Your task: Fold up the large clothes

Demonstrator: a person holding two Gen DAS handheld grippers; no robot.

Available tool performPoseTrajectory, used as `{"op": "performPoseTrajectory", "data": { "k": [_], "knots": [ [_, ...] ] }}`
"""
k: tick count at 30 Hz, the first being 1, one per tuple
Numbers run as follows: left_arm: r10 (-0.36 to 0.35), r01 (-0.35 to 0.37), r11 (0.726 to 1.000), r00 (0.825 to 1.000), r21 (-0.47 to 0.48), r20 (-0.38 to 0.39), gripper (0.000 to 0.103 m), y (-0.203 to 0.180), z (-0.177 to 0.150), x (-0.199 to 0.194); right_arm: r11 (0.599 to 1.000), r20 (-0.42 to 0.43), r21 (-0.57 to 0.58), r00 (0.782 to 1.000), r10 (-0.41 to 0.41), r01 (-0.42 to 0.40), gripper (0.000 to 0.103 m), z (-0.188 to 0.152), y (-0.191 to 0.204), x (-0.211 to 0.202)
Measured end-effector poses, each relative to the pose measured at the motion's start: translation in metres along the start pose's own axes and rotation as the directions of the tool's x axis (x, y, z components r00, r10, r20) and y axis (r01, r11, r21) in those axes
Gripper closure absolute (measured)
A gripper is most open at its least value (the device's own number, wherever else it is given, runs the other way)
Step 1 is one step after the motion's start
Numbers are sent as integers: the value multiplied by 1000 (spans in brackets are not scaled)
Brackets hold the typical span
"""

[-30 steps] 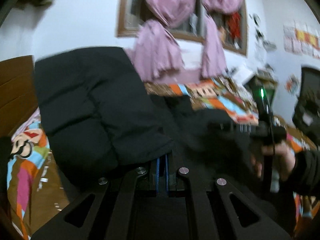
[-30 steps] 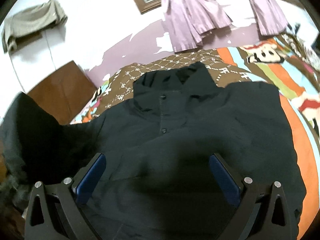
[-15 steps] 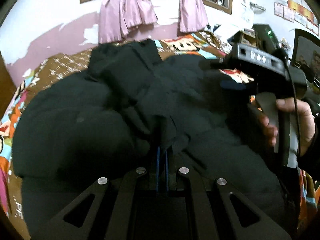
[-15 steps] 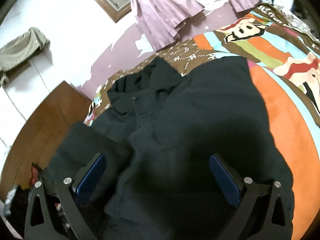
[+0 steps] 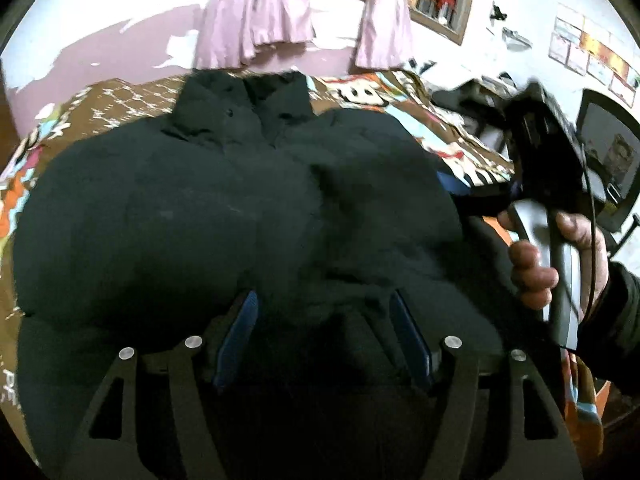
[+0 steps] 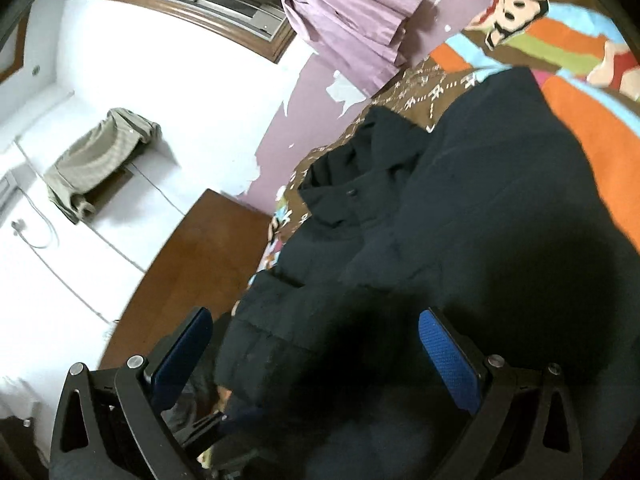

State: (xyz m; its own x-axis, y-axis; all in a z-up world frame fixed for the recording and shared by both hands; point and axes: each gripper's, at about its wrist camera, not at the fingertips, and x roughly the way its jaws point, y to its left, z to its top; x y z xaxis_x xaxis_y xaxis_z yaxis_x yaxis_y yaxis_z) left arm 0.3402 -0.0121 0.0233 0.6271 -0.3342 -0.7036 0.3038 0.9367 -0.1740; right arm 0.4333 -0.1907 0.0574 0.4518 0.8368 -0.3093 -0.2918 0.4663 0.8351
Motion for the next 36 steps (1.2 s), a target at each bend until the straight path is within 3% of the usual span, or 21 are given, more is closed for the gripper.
{"op": "performPoseTrajectory", "data": {
  "k": [3, 5, 7, 9, 10, 12, 15, 17, 22, 26, 29, 31, 32, 33, 36],
  "knots": [
    [29, -27, 998, 999, -53, 31, 38, 18, 5, -14, 999, -32, 31, 999, -37, 38, 0, -4, -7, 4],
    [74, -70, 994, 996, -82, 47, 34, 29, 3, -24, 994, -74, 5, 991, -110, 111, 0, -10, -5, 10],
    [113, -107, 989, 992, -97, 55, 33, 37, 2, -32, 980, -105, -53, 975, -197, 193, 8, -16, 0, 15],
    [175, -168, 979, 983, -116, 56, 33, 47, 0, -37, 951, -120, -119, 947, -299, 285, 34, -22, 6, 20],
    [202, -193, 973, 978, -127, 56, 33, 53, 0, -38, 940, -132, -142, 936, -328, 309, 41, -25, 10, 22],
    [234, -222, 962, 971, -157, 59, 33, 62, -2, -43, 944, -140, -139, 938, -318, 300, 76, -29, 11, 22],
    [265, -247, 949, 962, -195, 69, 33, 76, -6, -52, 931, -83, -186, 939, -334, 315, 96, -24, 24, 11],
    [293, -273, 941, 953, -198, 77, 33, 83, -6, -57, 915, -31, -219, 935, -354, 339, 96, -16, 31, 4],
    [340, -312, 918, 937, -244, 85, 33, 102, -6, -65, 856, 134, -242, 889, -437, 457, 97, 21, 35, -17],
    [345, -313, 907, 936, -282, 70, 33, 120, -4, -66, 835, 129, -231, 866, -482, 499, 97, 35, 21, -12],
    [356, -330, 907, 933, -261, 58, 33, 124, 1, -61, 794, 132, -249, 832, -539, 554, 93, 31, 16, -11],
    [354, -330, 912, 933, -245, 59, 33, 125, 6, -55, 743, 165, -259, 786, -596, 617, 81, 28, 18, -11],
    [348, -326, 916, 936, -233, 59, 33, 127, 10, -51, 721, 192, -272, 770, -608, 637, 70, 28, 22, -12],
    [336, -316, 923, 940, -218, 59, 33, 127, 16, -44, 713, 205, -284, 767, -608, 642, 60, 29, 25, -12],
    [278, -261, 948, 958, -183, 71, 33, 125, 33, -27, 682, 210, -370, 771, -600, 631, 50, 32, 40, -3]
  ]
}}
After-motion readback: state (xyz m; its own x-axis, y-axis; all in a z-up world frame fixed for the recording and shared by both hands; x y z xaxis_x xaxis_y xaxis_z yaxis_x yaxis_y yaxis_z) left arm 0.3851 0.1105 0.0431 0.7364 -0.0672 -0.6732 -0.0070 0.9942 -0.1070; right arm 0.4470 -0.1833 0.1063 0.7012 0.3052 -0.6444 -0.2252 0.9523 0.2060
